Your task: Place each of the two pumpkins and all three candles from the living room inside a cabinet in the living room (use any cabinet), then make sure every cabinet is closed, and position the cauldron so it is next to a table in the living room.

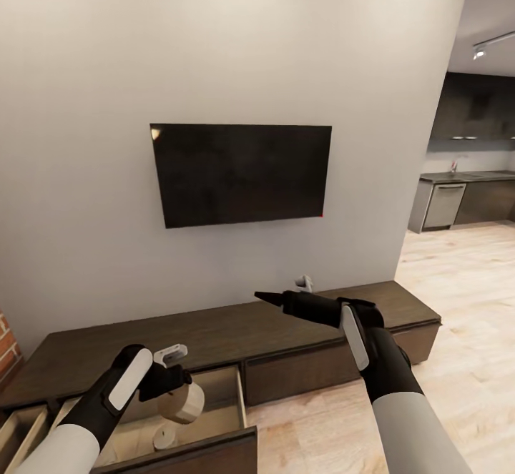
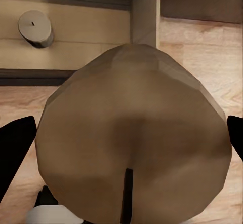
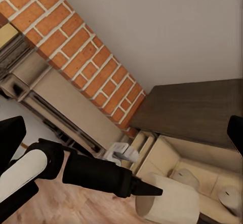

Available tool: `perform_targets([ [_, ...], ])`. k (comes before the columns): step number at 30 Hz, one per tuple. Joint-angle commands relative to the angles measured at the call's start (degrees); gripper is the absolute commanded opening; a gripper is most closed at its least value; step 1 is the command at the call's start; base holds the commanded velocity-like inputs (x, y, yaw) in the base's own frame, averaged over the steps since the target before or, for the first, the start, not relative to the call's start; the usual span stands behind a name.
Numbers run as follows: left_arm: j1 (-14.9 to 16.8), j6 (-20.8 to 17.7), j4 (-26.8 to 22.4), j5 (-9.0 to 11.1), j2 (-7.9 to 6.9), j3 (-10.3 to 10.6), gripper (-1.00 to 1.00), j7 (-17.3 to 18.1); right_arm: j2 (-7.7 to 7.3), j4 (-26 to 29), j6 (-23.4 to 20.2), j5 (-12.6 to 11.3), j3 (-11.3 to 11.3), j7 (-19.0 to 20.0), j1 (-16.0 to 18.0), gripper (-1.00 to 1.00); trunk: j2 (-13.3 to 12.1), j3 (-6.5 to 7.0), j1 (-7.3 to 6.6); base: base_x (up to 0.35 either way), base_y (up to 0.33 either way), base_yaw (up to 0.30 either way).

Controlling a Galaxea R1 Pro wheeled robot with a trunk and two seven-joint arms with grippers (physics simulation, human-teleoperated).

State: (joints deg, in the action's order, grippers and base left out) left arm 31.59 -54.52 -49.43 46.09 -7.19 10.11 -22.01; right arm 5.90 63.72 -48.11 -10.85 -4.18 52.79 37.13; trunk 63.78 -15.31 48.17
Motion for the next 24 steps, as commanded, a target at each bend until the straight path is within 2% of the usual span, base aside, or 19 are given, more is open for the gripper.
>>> perform_targets([
  [1,0.0,-0.1,-0.1,0.6,-0.08,0.3,-1.00,-0.5,0.06,0.0,-0.3,0.0,-0.1,0.2,0.0,1.00,0.1,-0.08,0.01,0.052,-0.042,0.000],
  [16,0.0,0.1,0.2,0.5,0.01,0.3,-1.00,-0.6,0.07,0.0,-0.2,-0.1,-0.2,0.0,0.0,1.00,0.1,-0.08,0.01,0.082,-0.052,0.000],
  [24,0.0,0.1,0.2,0.7,0.06,0.3,-1.00,-0.5,0.00,-0.1,-0.3,0.0,-0.2,-0.1,0.0,1.00,0.1,0.07,0.01,0.015,-0.014,0.045],
])
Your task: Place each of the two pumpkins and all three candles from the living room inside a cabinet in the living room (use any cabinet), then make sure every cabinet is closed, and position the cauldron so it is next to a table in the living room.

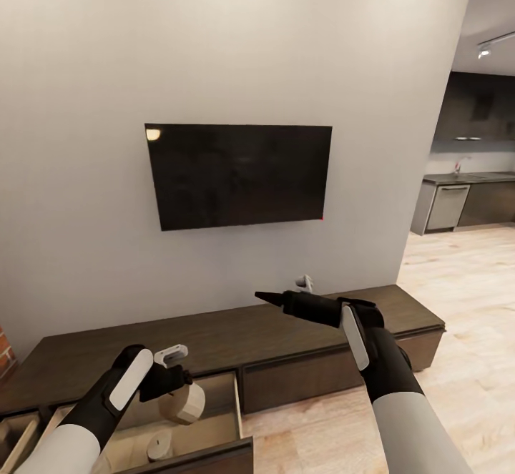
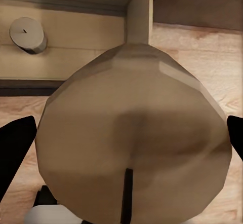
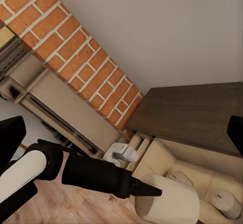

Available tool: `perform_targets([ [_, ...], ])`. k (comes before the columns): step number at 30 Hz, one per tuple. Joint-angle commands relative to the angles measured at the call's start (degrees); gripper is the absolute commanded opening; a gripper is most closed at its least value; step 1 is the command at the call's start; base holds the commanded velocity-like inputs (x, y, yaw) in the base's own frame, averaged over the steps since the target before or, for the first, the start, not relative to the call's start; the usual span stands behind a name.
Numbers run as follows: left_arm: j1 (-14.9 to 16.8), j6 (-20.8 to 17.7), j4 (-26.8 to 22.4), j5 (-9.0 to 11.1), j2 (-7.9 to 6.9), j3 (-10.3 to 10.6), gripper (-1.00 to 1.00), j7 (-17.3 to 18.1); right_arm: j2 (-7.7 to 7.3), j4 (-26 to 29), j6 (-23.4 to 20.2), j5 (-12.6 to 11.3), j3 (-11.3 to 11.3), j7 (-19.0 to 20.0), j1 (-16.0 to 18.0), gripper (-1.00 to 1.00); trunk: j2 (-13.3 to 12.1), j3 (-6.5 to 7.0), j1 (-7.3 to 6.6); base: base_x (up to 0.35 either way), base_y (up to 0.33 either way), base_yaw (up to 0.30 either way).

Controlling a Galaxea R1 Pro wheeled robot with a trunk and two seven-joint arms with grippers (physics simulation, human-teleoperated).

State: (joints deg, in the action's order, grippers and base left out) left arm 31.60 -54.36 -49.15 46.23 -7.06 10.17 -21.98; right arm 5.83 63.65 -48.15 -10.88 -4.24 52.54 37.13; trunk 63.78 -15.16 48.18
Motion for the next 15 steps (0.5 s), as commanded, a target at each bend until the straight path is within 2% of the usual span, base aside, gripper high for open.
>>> perform_targets([
  [1,0.0,0.0,-0.1,0.6,-0.07,0.2,-1.00,-0.5,0.06,0.0,-0.3,0.0,-0.2,0.2,0.0,1.00,0.1,-0.07,0.01,0.015,-0.001,0.010],
  [15,0.0,0.0,-0.1,0.6,0.08,0.2,-1.00,-0.5,0.17,0.1,-0.1,0.1,-0.1,0.4,0.0,1.00,0.1,-0.07,0.01,0.053,-0.019,0.001],
])
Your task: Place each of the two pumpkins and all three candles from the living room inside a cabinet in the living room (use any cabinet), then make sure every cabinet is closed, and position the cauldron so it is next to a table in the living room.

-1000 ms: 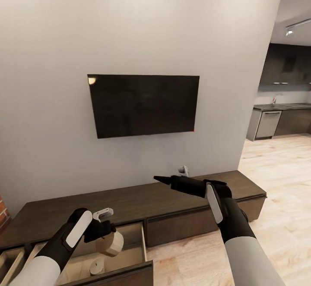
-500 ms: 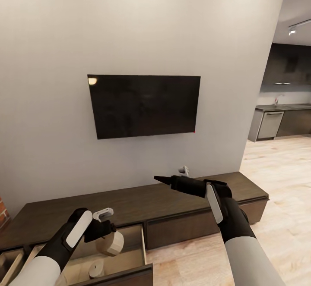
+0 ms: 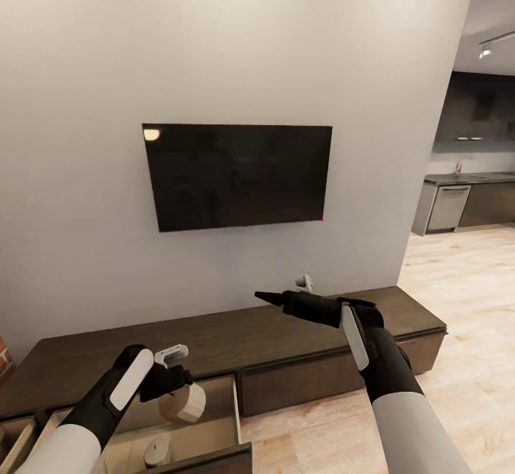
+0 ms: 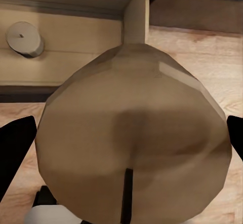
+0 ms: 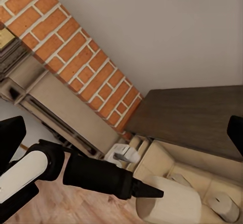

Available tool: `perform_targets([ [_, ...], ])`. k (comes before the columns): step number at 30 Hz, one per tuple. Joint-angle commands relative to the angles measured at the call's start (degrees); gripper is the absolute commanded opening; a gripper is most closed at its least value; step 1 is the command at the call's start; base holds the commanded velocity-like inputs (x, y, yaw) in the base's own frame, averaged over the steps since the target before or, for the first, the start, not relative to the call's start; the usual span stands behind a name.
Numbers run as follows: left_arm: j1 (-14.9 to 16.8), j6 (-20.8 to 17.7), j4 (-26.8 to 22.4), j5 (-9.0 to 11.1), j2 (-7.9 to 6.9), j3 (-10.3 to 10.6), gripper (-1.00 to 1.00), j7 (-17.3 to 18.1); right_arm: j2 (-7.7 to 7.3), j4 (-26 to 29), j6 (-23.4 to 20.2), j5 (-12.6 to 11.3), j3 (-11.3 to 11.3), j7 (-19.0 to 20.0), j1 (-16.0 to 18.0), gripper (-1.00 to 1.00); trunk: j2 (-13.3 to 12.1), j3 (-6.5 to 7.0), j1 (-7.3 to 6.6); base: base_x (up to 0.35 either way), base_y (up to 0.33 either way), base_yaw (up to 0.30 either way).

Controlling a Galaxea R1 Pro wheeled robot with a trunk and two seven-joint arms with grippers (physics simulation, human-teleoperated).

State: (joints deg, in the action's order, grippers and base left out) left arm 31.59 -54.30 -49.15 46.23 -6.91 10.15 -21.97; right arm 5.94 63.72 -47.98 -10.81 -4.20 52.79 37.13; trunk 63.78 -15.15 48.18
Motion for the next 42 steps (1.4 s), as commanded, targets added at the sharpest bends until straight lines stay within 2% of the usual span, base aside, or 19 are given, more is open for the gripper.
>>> perform_targets([
  [1,0.0,0.0,-0.1,0.5,-0.02,0.2,-1.00,-0.5,0.02,0.0,-0.3,0.0,-0.2,0.4,0.0,1.00,0.1,-0.08,0.01,0.007,-0.003,0.000],
  [12,0.0,-0.1,-0.1,0.4,0.05,0.2,-1.00,-0.5,0.03,-0.1,-0.3,0.0,-0.2,0.4,0.0,1.00,0.1,-0.08,0.01,0.096,0.000,0.000],
  [23,0.0,0.0,0.0,0.6,0.05,0.2,-1.00,-0.5,-0.02,-3.2,-0.3,-0.1,-0.2,0.6,0.0,1.00,0.1,-0.08,0.01,0.002,0.000,0.000],
  [30,0.0,0.7,2.5,0.9,0.04,0.2,-1.00,0.2,-0.35,-5.5,-0.1,-0.1,-0.3,0.6,0.0,1.00,0.1,-0.08,0.01,0.000,0.000,0.000],
  [33,0.0,0.7,2.7,1.3,0.37,0.2,-1.00,0.4,-0.33,-6.5,0.0,-0.1,-0.3,0.5,0.0,1.00,0.1,-0.08,0.01,0.000,0.000,0.000],
  [35,0.0,0.6,2.8,1.3,1.26,0.1,-1.00,0.4,-0.43,-6.8,0.0,0.0,-0.3,0.5,0.0,1.00,0.1,-0.08,0.01,0.000,0.000,0.000],
  [42,0.0,0.6,3.4,1.5,2.34,0.2,-1.00,0.5,-2.65,-7.2,-0.1,-0.1,-0.4,0.8,0.0,1.00,0.1,-0.08,0.01,0.000,0.000,0.000],
])
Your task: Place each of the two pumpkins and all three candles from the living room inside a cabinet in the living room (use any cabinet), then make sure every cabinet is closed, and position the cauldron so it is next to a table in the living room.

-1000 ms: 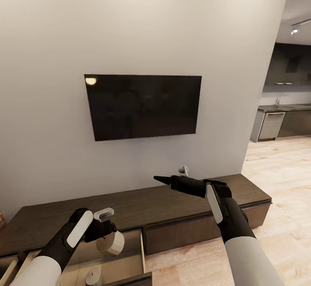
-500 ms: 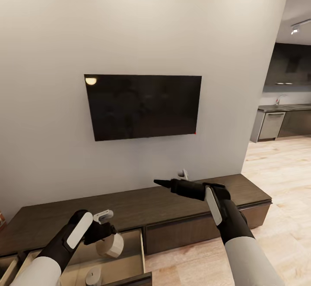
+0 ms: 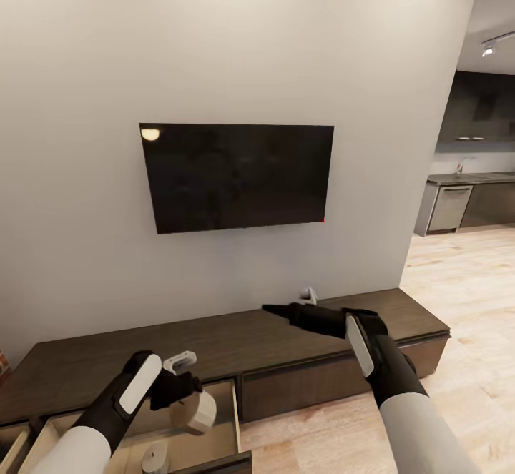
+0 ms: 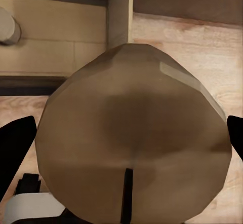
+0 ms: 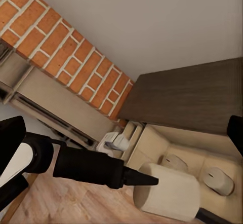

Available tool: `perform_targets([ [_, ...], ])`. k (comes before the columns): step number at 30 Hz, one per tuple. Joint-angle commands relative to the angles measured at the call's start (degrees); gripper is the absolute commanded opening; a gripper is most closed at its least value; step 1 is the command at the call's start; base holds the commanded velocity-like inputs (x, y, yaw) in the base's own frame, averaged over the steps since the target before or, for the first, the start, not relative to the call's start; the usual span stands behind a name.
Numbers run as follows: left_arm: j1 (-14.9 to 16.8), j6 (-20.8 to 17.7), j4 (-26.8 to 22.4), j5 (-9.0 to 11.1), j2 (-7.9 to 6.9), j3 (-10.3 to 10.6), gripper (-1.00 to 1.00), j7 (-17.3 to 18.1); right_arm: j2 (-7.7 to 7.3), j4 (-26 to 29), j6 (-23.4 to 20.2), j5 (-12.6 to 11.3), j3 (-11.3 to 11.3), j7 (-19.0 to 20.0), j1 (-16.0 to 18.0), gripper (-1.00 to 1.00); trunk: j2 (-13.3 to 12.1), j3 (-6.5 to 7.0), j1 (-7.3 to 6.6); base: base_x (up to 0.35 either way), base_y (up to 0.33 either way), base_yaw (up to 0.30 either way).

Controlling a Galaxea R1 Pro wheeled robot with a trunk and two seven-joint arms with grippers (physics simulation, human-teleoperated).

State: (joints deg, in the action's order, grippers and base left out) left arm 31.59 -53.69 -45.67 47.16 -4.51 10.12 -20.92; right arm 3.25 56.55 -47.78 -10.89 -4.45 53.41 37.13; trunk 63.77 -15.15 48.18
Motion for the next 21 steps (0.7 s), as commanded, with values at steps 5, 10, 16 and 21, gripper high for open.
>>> perform_targets([
  [5,0.0,-0.4,0.0,0.6,0.09,0.3,-1.00,-0.6,-1.02,0.0,-0.3,-0.2,-0.1,0.5,0.0,1.00,0.1,-0.08,0.00,0.000,0.000,0.000],
  [10,0.0,-0.5,0.1,0.7,0.18,0.3,-1.00,-0.6,-1.36,0.1,-0.4,-0.2,-0.2,0.4,0.0,1.00,0.1,-0.08,0.00,0.000,0.000,0.000],
  [16,0.0,-0.5,0.1,0.7,0.22,0.3,-1.00,-0.5,-1.42,0.1,-0.4,-0.2,-0.1,0.4,0.0,1.00,0.1,-0.08,0.00,0.000,0.000,0.000],
  [21,0.0,-0.5,0.1,0.7,0.25,0.3,-1.00,-0.5,-1.63,0.1,-0.4,-0.2,-0.2,0.3,0.0,1.00,0.1,-0.08,0.00,0.000,0.000,0.000],
])
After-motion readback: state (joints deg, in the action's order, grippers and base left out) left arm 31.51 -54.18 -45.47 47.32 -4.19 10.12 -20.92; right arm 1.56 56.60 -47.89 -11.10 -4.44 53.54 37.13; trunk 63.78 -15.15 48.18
